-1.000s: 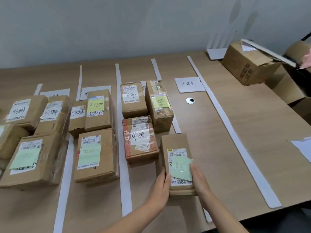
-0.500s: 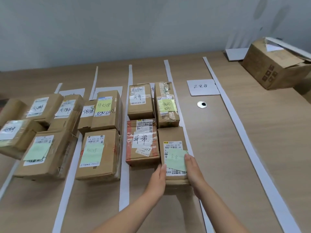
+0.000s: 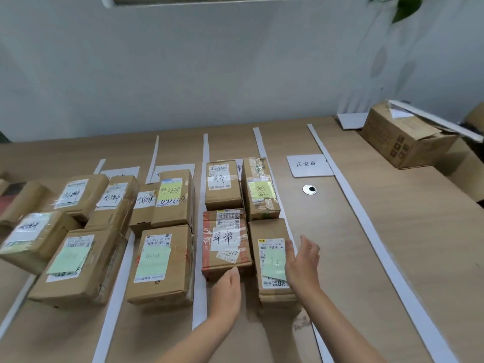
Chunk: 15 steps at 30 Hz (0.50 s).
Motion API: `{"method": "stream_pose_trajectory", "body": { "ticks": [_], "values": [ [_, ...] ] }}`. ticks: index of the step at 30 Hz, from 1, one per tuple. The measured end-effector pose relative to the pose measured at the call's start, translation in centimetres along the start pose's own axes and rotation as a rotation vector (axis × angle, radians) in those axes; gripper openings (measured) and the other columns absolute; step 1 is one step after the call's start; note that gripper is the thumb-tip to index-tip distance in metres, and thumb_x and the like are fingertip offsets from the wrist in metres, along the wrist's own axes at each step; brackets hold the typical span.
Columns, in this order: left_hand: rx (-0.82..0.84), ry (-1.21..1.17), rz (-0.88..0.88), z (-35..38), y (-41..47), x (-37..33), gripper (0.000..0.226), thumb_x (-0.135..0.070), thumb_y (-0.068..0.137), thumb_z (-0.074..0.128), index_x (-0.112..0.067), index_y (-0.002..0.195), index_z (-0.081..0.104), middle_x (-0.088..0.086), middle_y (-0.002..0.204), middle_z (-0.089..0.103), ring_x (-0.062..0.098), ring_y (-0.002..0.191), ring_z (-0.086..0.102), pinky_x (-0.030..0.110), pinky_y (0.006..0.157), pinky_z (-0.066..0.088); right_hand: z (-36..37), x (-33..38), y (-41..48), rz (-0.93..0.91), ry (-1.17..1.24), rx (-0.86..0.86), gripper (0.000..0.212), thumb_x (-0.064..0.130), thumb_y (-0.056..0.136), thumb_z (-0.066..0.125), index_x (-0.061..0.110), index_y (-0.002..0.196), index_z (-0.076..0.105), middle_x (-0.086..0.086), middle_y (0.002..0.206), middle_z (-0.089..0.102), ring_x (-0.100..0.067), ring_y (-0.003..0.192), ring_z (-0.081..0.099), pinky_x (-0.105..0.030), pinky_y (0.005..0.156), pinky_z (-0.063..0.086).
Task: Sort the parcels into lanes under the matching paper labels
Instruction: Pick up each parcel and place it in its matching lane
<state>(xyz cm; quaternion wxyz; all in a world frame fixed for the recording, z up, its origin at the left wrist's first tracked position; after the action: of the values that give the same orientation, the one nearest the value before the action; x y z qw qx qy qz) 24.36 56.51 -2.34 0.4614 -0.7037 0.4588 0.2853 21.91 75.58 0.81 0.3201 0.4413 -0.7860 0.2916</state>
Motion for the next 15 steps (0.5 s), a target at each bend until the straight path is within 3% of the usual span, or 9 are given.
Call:
{"method": "stream_pose_trajectory", "body": {
  "ticks": [1,3,5,8,9,11,13,15],
  "values": [
    [-0.024,0.053,0.03,-1.4,0.2,-0.4,0.039,-0.036,0.105,0.032,-0.012,0.083,0.053,0.007,0.081,0.055,0.015,0.067,0.047,0.03,0.063,0.035,-0.1,1.8,-0.3,-0.048,-0.011,0.004,0.06,0.048,0.103,0.036,0.012,0.151,0.029,-0.01,0.153,0.023,-0.028,0.143,0.023,-0.042,0.115,0.03],
    [-0.092,0.126,0.093,-4.7,0.5,-1.5,0.043,-0.041,0.104,0.03,-0.013,0.094,0.06,0.008,0.089,0.065,0.019,0.069,0.06,0.031,0.054,0.046,0.4,5.5,-0.9,-0.154,-0.032,0.029,0.055,0.043,0.103,0.04,0.014,0.149,0.033,-0.009,0.153,0.024,-0.028,0.144,0.021,-0.043,0.118,0.027],
    [-0.131,0.15,0.177,-8.4,0.5,-3.6,0.042,-0.042,0.105,0.031,-0.016,0.092,0.062,0.007,0.087,0.068,0.021,0.077,0.067,0.039,0.06,0.055,1.0,9.9,-1.9,-0.266,-0.065,0.047,0.053,0.041,0.103,0.043,0.016,0.149,0.034,-0.007,0.154,0.023,-0.027,0.145,0.02,-0.045,0.12,0.026],
    [-0.21,0.189,0.333,-15.0,0.0,-7.7,0.039,-0.036,0.106,0.03,-0.019,0.082,0.054,0.001,0.077,0.06,0.02,0.073,0.06,0.032,0.058,0.046,2.4,16.8,-4.3,-0.447,-0.108,0.067,0.056,0.037,0.103,0.046,0.017,0.152,0.029,-0.003,0.157,0.019,-0.022,0.147,0.017,-0.043,0.122,0.021],
    [-0.244,0.226,0.396,-17.3,-0.2,-8.9,0.037,-0.036,0.106,0.028,-0.021,0.087,0.055,0.001,0.083,0.061,0.021,0.079,0.06,0.033,0.064,0.046,2.9,19.1,-5.2,-0.5,-0.114,0.072,0.057,0.037,0.103,0.046,0.017,0.154,0.027,-0.001,0.158,0.018,-0.021,0.148,0.016,-0.043,0.122,0.02],
    [-0.339,0.34,0.518,-22.1,-0.5,-10.3,0.037,-0.036,0.106,0.026,-0.022,0.122,0.057,0.003,0.125,0.063,0.025,0.115,0.059,0.039,0.09,0.051,4.0,23.6,-7.4,-0.593,-0.122,0.067,0.06,0.039,0.103,0.045,0.016,0.155,0.025,-0.001,0.158,0.019,-0.021,0.148,0.017,-0.04,0.123,0.02],
    [-0.447,0.447,0.605,-27.0,-1.0,-10.8,0.047,-0.034,0.106,0.026,-0.018,0.149,0.039,0.004,0.156,0.039,0.022,0.143,0.035,0.043,0.115,0.035,5.5,28.1,-10.0,-0.67,-0.111,0.068,0.062,0.038,0.103,0.044,0.015,0.156,0.022,-0.001,0.159,0.018,-0.021,0.149,0.015,-0.039,0.123,0.016],
    [-0.552,0.514,0.688,-31.8,-1.8,-11.2,0.052,-0.031,0.106,0.028,-0.015,0.156,0.025,0.002,0.164,0.02,0.016,0.152,0.014,0.04,0.124,0.013,7.0,32.4,-12.8,-0.75,-0.113,0.051,0.064,0.036,0.104,0.042,0.016,0.158,0.016,-0.001,0.162,0.014,-0.019,0.152,0.007,-0.039,0.124,0.008]
  ]
}}
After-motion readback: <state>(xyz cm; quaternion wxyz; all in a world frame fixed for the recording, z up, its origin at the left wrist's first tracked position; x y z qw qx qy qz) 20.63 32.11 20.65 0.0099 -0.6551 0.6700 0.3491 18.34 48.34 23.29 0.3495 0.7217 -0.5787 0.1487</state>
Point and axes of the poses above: each hand's wrist, its own y-axis towards the middle knuckle, its own z-axis out of the palm, x = y × z, the point moved 3 cm from there along y, towards the middle knuckle
